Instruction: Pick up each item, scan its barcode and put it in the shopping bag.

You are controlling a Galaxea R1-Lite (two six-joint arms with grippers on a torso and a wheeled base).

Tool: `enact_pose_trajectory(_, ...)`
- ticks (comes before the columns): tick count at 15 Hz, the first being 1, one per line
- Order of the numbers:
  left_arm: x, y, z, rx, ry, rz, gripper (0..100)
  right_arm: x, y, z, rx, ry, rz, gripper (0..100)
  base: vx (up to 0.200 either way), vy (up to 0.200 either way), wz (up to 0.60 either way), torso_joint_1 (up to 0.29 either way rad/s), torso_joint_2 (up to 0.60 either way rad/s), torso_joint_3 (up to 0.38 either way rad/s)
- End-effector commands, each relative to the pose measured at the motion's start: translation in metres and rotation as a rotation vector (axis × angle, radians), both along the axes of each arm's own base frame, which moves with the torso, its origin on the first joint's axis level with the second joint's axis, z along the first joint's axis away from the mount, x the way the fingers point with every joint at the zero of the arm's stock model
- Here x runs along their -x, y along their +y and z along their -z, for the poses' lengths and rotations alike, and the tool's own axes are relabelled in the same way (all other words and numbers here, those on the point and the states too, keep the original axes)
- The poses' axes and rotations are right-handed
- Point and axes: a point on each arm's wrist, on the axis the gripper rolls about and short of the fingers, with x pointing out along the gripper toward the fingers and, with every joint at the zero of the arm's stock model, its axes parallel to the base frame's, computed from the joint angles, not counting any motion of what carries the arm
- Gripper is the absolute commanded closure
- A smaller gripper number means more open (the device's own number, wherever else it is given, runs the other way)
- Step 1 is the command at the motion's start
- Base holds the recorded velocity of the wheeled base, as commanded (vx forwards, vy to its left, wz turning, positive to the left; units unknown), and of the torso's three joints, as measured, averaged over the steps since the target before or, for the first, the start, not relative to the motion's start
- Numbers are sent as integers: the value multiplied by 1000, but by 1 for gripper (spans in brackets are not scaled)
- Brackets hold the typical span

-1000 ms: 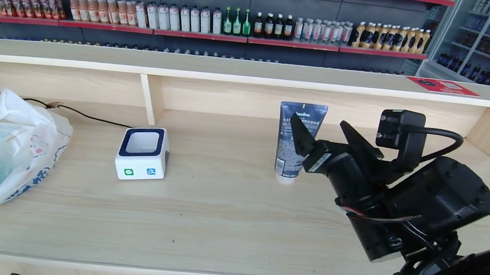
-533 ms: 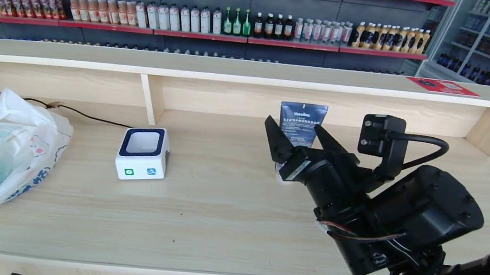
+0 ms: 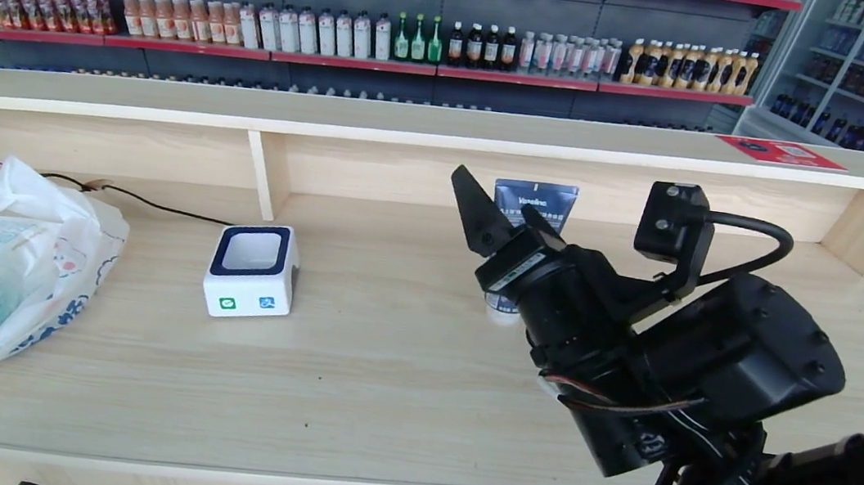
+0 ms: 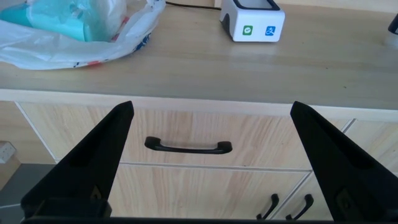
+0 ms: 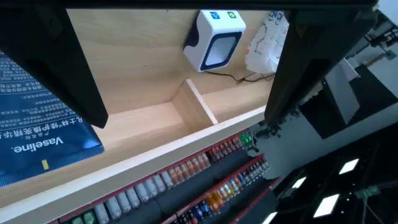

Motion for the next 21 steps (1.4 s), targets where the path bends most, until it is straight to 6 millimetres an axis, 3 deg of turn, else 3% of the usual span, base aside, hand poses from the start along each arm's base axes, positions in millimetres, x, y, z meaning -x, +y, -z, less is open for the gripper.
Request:
enact_pose_trajectory(1, 0, 0, 0, 0, -1, 0, 0, 3, -1, -16, -87, -17, -29, 0, 0, 0, 0, 0, 0, 0)
enact_pose_trajectory(4, 0, 0, 0, 0, -1, 0, 0, 2, 0, -23, -283, 52, -77, 0, 0, 0, 0, 0, 0, 0)
enact_pose_trajectory(7, 0, 0, 0, 0, -1, 0, 0, -4, 1, -18, -433, 131, -75, 0, 0, 0, 0, 0, 0, 0)
enact_pose_trajectory(10, 0, 0, 0, 0, -1, 0, 0, -12, 8, -1, -507, 202, -33, 0, 0, 0, 0, 0, 0, 0)
enact_pose_trajectory(15, 0, 0, 0, 0, -1, 0, 0, -5, 22, -8, -626, 226, -122, 0, 0, 0, 0, 0, 0, 0)
enact_pose_trajectory(21, 0, 0, 0, 0, -1, 0, 0, -22, 45, -5, -692, 217, -167, 0, 0, 0, 0, 0, 0, 0)
